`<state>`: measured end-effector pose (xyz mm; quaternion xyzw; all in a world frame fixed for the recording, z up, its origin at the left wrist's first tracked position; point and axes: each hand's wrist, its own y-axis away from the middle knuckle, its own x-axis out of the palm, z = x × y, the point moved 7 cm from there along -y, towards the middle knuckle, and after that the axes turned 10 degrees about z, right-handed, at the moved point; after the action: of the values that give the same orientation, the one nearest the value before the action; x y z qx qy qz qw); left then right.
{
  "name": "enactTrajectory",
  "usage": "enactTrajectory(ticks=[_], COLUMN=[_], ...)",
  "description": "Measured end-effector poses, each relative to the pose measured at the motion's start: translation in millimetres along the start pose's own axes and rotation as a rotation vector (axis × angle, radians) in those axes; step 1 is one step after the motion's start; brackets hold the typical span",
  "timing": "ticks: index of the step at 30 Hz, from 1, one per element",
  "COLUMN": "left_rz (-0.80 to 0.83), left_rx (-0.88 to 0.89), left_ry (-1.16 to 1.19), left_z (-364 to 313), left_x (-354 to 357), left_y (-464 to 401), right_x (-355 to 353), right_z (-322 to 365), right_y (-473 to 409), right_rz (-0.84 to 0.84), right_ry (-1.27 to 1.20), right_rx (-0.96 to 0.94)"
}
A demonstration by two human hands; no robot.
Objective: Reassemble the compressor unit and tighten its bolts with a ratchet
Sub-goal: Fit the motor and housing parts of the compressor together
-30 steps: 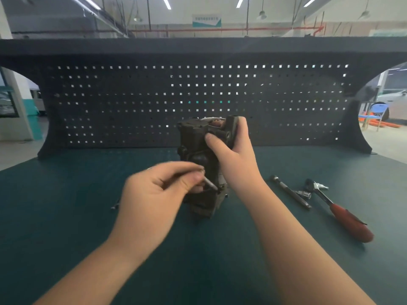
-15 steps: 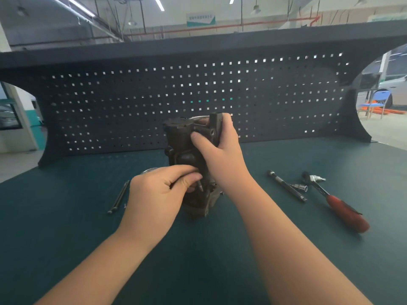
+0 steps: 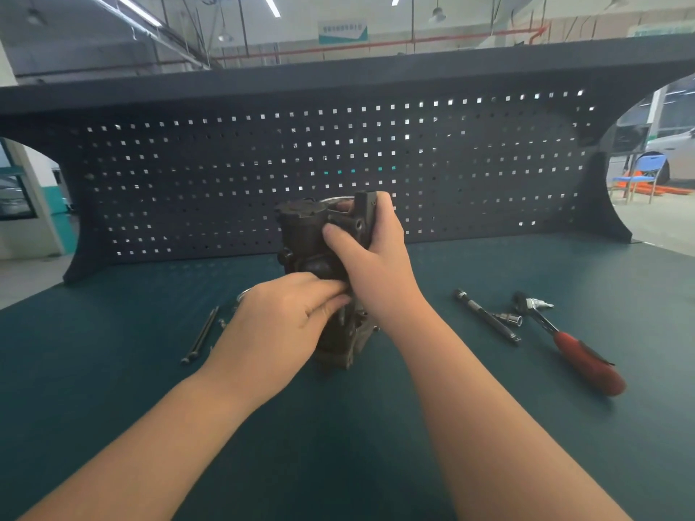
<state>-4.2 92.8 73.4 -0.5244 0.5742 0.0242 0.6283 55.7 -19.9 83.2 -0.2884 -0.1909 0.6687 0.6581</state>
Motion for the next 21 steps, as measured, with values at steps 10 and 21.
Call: enactTrajectory(ticks=[10,21], left_rz=[0.076,-0.507], left_rx=[0.05,-0.103], left_ry=[-0.2,0.147], left_z=[13,18], left_x=[21,-31], left_y=[22,15], right_x=[0,-1], right_z=[-1,1], right_y=[2,4], right_rz=[0.01,0.065], right_ry=[-0.009,-0.033], right_rx=[0.001,-0.022])
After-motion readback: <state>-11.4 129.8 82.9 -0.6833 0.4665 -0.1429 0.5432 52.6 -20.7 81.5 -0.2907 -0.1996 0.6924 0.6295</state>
